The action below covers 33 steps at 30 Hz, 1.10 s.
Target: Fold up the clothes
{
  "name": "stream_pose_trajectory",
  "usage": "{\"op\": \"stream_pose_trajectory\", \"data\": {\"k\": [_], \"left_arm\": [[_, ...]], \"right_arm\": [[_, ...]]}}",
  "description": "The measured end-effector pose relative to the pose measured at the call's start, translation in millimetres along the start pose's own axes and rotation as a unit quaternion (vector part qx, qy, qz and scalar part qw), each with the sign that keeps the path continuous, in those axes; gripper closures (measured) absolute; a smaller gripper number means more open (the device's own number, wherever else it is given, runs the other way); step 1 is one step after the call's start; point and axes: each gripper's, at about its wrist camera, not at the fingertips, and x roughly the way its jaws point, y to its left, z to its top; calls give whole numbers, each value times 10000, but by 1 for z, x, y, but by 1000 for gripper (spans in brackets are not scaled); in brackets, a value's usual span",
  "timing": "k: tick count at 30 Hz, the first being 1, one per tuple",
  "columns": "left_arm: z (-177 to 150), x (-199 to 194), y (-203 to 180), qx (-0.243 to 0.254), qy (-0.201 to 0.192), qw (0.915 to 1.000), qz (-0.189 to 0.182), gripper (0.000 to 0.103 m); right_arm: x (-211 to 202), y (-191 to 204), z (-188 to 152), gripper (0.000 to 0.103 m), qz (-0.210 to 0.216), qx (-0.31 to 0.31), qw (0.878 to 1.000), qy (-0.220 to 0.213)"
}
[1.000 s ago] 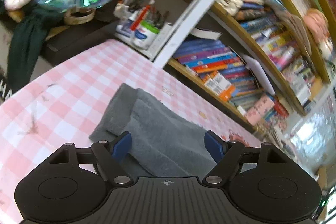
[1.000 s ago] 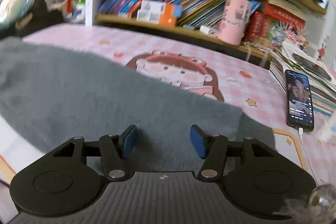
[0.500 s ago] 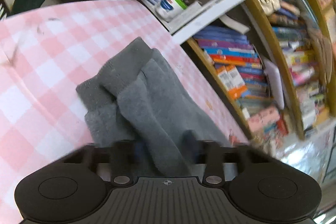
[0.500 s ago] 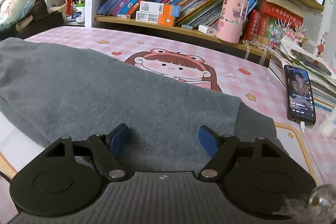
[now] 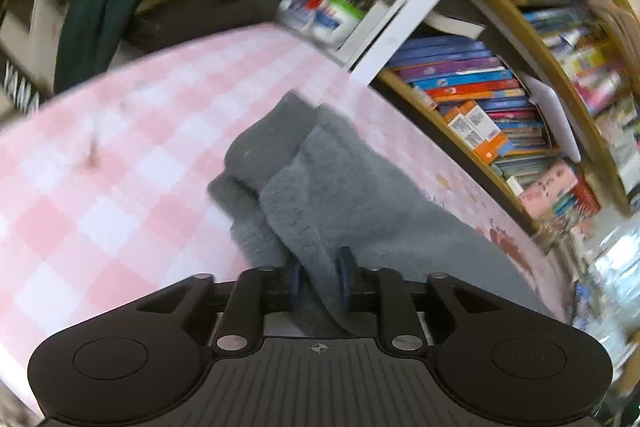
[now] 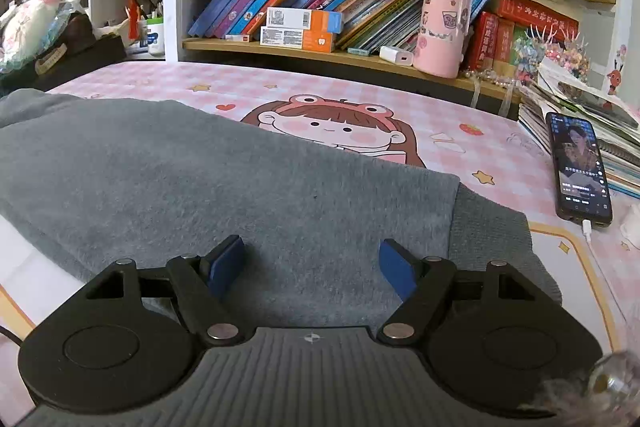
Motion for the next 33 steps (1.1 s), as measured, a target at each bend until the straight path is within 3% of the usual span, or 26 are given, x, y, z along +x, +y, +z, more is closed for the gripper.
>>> {"op": "stream_pose_trajectory", "data": {"k": [2, 3, 5, 10, 14, 19, 23, 25, 26, 28, 29, 33], "left_arm": [[1, -8, -10, 442, -109, 9989, 118, 57], [2, -13, -14, 627, -163, 9977, 182, 53], [6, -23, -11, 605, -315, 9971, 345, 42], [4, -18, 11, 96, -233, 9977, 625, 42], [6, -8, 12, 19, -233, 9982, 545, 42], [9, 6, 12, -83, -241, 9988, 428, 42], [11, 15, 11, -165, -335, 9987, 341, 49], [12, 20, 14, -240, -351, 9987, 270, 67], [14, 24, 16, -315, -347, 9987, 185, 73], [19, 34, 21, -475, -305, 9984, 25, 79], [25, 41, 22, -530, -267, 9982, -58, 80], [51, 69, 16, -342, -249, 9990, -116, 81]], "right_arm": [[0, 0, 0, 30, -10, -6, 10000, 13], [0, 1, 0, 30, -21, 2, 10000, 5], [-1, 2, -1, 30, -44, 8, 10000, -10], [-3, 0, 1, 26, -209, 226, 9995, -9], [-19, -17, 2, 27, -402, 781, 9960, -147], [-37, -49, -1, 27, -990, 1331, 9861, -82], [-31, -60, -7, 27, -1027, 1572, 9820, 198], [-21, -58, -7, 28, -1038, 1507, 9827, 293], [-16, -57, -7, 28, -1044, 1473, 9830, 338], [-5, -56, 1, 39, -1030, 1294, 9855, 369], [1, -57, 5, 45, -995, 1283, 9860, 373], [39, -64, 32, 51, -945, 1022, 9893, 437]]}}
